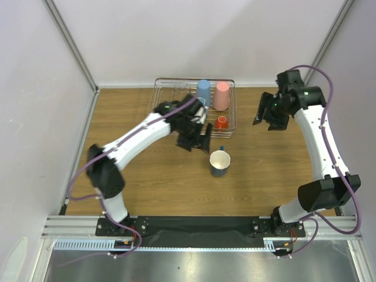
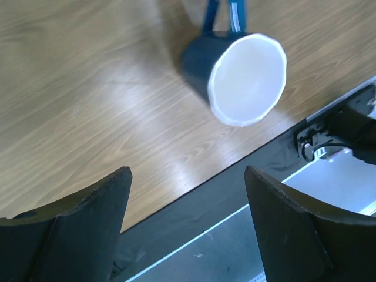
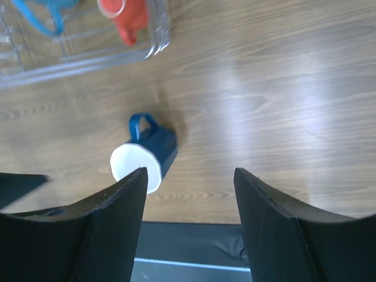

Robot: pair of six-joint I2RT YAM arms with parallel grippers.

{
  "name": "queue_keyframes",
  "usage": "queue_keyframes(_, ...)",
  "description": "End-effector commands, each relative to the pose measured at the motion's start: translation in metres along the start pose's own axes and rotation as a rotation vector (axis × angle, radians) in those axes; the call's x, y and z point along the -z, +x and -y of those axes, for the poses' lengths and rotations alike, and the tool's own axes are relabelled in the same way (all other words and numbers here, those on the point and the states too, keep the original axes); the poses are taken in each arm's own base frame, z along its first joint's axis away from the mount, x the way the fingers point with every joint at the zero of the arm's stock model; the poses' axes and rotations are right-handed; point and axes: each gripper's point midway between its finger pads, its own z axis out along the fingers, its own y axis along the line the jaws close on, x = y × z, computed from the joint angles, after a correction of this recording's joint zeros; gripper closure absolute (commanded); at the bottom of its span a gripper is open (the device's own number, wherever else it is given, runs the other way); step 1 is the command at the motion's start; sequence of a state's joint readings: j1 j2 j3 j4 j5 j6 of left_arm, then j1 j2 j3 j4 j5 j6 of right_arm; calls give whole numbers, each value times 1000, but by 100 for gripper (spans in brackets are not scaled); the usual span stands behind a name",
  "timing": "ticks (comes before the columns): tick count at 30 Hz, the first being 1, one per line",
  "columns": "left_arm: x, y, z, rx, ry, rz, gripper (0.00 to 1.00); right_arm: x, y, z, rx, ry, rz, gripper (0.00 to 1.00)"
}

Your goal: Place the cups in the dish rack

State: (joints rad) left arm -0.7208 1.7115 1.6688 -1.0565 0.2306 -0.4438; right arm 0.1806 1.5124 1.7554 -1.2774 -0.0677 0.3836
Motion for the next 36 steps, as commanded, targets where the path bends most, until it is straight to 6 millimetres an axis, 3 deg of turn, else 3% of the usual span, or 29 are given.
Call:
queue_keyframes(1, -12, -9, 30, -73, 18, -8, 16, 13, -6, 4, 2, -71, 23, 34)
queue_keyframes(2, -26, -9, 30, -74, 8, -34, 16, 14, -5, 5, -5, -73, 24, 34)
queue_keyframes(7, -57, -3, 36, -95, -17, -85, 17, 16, 3, -7, -35, -160, 19, 34)
queue_keyframes(12, -74, 0, 32, -105, -32, -96, 21, 23, 4, -6, -25, -156, 37, 34)
queue_keyframes(19, -97, 8, 20, -122, -55, -125, 38, 27, 6, -8, -29, -177, 40, 33)
queue_keyframes(24, -111, 11, 12, -129, -71, -136, 43, 31, 8, -9, -38, -186, 50, 33)
queue_keyframes(30, -122, 10, 11, -145, -61, -132, 69, 34, 11, -11, -50, -204, 51, 32)
queue_keyframes(33, -123, 10, 15, -152, -34, -134, 97, 34, 12, -11, -51, -202, 50, 32)
queue_keyframes(36, -112, 4, 23, -155, -10, -112, 100, 35, 10, -11, -51, -203, 56, 32)
